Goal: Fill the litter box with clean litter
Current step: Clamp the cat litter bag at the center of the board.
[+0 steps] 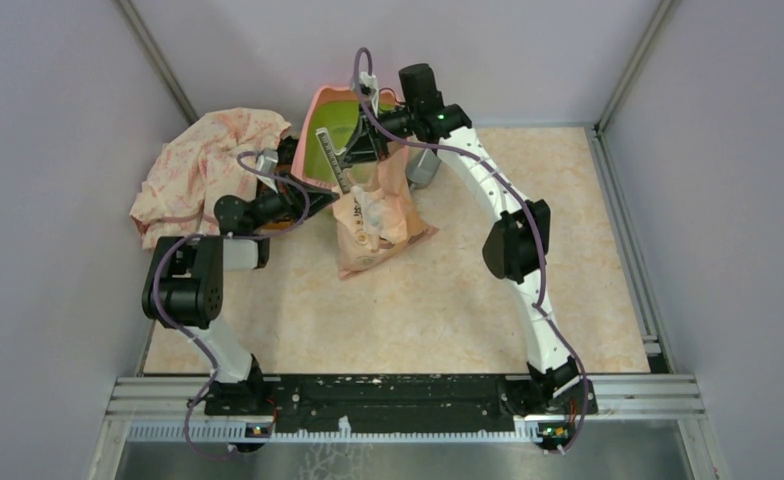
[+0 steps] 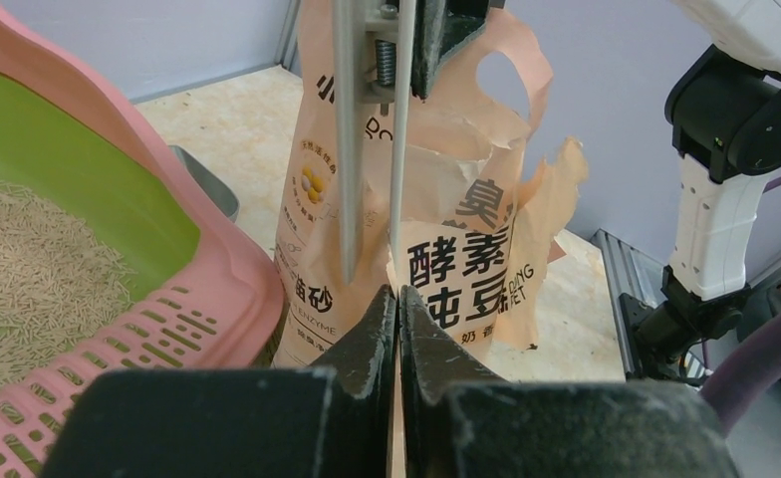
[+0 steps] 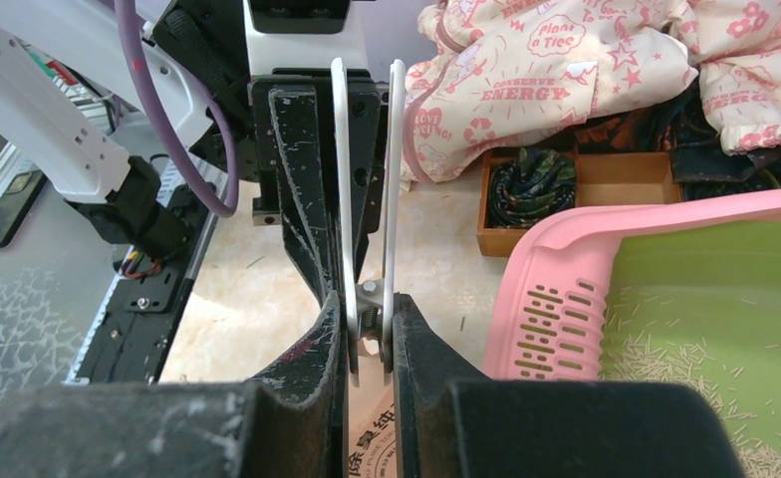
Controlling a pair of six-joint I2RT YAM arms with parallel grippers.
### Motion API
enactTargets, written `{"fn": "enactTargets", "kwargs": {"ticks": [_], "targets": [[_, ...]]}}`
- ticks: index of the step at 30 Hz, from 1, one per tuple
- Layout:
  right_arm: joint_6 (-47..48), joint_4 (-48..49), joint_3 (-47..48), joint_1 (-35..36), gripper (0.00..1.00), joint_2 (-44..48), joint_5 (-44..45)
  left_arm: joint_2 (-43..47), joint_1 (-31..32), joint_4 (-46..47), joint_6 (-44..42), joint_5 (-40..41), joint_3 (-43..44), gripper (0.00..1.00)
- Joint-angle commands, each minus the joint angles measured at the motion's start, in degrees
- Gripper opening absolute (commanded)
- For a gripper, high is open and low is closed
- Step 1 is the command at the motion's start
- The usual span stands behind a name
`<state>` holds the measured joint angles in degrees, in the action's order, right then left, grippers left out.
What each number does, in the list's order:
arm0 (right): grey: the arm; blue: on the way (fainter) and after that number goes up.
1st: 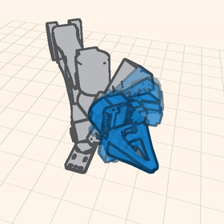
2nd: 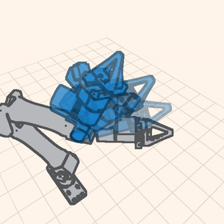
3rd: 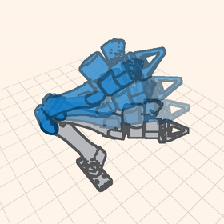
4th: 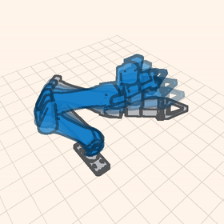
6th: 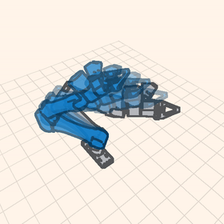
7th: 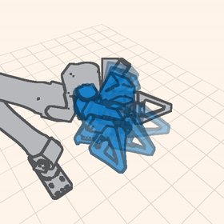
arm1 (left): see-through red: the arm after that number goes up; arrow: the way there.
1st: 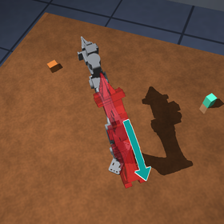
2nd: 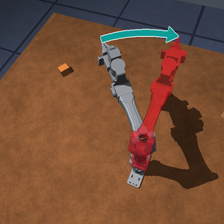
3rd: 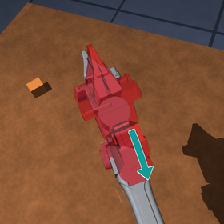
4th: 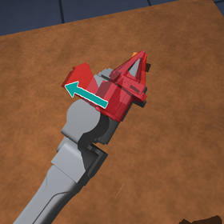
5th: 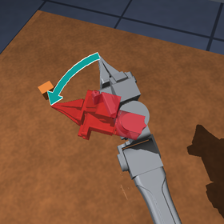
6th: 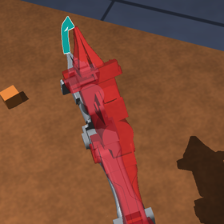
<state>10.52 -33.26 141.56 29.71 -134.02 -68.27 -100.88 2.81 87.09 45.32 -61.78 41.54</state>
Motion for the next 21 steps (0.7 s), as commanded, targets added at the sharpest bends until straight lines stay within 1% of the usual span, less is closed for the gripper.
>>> {"fn": "enactTargets", "kwargs": {"ticks": [1,8,13,21], "targets": [[1.7,-0.5,1.5,-0.3,0.00,2.4,-1.3,2.8,0.3,4.3,-1.9,-1.5,-0.9,0.05],[2.4,-1.3,1.4,-0.2,0.00,2.4,-1.6,4.2,0.2,1.9,-3.8,-1.1,-1.8,0.04],[5.1,-4.4,1.4,-0.3,0.00,2.5,-0.6,5.5,0.0,-0.7,-5.9,-0.5,-2.5,0.02],[9.8,-9.4,1.9,-0.3,0.00,2.7,1.9,6.2,-0.8,-1.5,-6.3,-0.6,-3.1,0.02]]}}
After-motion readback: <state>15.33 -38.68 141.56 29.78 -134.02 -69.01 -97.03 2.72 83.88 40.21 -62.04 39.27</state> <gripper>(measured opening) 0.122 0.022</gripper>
